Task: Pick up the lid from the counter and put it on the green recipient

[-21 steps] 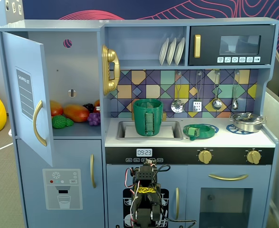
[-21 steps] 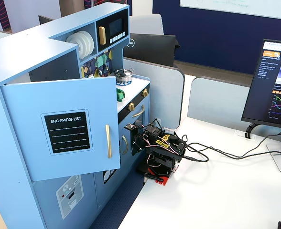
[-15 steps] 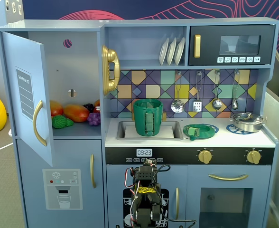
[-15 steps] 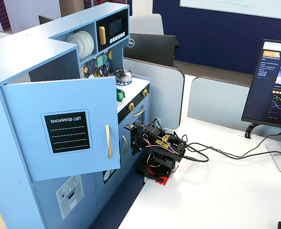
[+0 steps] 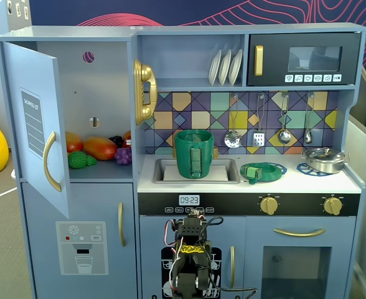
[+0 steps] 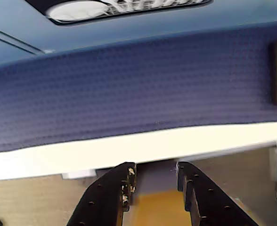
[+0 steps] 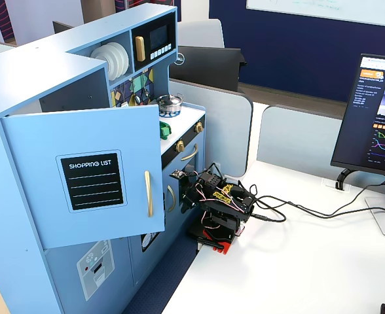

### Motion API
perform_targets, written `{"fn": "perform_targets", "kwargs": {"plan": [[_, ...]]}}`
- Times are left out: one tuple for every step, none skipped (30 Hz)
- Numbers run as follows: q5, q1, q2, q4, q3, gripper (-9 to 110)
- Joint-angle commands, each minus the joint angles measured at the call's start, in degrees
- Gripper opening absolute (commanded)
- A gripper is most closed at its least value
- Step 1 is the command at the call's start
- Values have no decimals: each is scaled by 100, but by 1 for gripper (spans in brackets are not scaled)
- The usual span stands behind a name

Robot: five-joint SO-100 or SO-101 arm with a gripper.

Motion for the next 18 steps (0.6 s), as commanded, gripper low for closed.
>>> {"fn": "perform_targets", "kwargs": {"plan": [[-519,738,-554,-642,-1187,0],[-571,905,-791,-861,-1670,0],[-738,1090,-1046,-1063,-2162,0],[-861,1274,-1301,-1283,-2646,0],[-861,1450,-1556,-1477,-3129,0],[-879,1661,-1811,-1661,-3595,2],[-914,1837,-2057,-1775,-4034,4],[-879,2039,-2303,-1881,-4438,7],[-870,2250,-2496,-2013,-4781,9],[-826,2443,-2663,-2232,-5001,13],[-703,2628,-2786,-2496,-5142,17],[-510,2795,-2874,-2751,-5238,24],[-387,2936,-2918,-3006,-5282,30],[-237,3050,-2927,-3278,-5265,37],[-105,3146,-2927,-3489,-5247,43],[-53,3226,-2927,-3630,-5229,46],[-18,3296,-2936,-3735,-5194,48],[0,3331,-2953,-3806,-5186,49]]}}
